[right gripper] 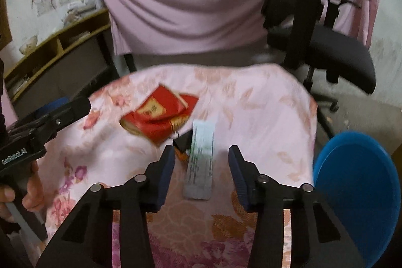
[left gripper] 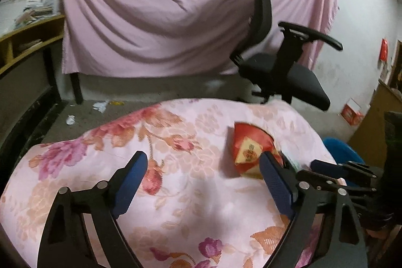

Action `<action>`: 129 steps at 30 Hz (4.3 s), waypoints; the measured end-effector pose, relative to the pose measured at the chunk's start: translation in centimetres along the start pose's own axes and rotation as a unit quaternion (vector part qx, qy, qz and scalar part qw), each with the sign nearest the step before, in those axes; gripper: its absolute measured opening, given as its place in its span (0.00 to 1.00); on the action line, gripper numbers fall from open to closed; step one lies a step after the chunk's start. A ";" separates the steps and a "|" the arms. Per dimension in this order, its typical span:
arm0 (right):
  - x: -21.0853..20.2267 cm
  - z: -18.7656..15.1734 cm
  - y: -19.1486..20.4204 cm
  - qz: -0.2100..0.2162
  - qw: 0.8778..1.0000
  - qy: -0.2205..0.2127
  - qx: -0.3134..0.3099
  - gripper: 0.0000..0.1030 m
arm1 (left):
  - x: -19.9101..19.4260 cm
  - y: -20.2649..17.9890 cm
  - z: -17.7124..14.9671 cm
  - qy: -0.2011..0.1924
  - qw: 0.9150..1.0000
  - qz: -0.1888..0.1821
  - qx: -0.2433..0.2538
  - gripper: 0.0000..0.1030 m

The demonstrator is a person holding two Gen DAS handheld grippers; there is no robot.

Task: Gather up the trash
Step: 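Grasp the red paper cup with the left gripper while the right gripper grasps the white tube, then lift the red cup with the left gripper while the right gripper lifts the white tube, then open both grippers over the basin to drop the cup and tube, then move the right gripper back over the bed toward the black clip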

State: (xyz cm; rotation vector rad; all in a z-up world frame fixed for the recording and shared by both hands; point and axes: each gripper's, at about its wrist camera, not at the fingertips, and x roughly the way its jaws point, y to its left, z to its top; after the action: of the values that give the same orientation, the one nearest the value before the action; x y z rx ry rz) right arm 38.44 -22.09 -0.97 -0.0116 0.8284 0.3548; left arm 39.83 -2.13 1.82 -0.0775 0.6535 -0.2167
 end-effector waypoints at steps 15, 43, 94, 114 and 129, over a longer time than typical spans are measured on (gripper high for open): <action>-1.7 -0.1 -2.3 0.020 0.998 -0.024 0.050 0.19 | 3.3 -3.5 0.0 0.063 0.996 -0.039 0.054 0.84; -4.4 -1.0 -4.1 0.056 0.993 -0.074 0.071 0.19 | 1.9 -7.1 -1.0 0.032 0.997 -0.017 0.071 0.54; -16.8 -9.9 -23.5 -0.111 0.945 -0.219 0.215 0.22 | 4.2 -30.6 0.0 0.061 0.978 -0.167 0.106 0.55; -19.9 -6.2 -15.5 -0.096 0.927 -0.337 0.137 0.82 | -6.4 -20.0 2.2 -0.106 0.992 -0.061 0.037 0.94; -20.2 -4.1 -8.2 -0.061 0.906 -0.407 0.100 1.00 | -14.3 -12.8 1.6 -0.230 0.972 0.053 0.016 0.98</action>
State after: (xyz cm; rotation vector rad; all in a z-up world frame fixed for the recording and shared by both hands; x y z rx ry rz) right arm 25.52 -36.57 9.78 0.2617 0.0257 0.1251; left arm 27.50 -11.39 13.38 -0.0591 0.1900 -0.0987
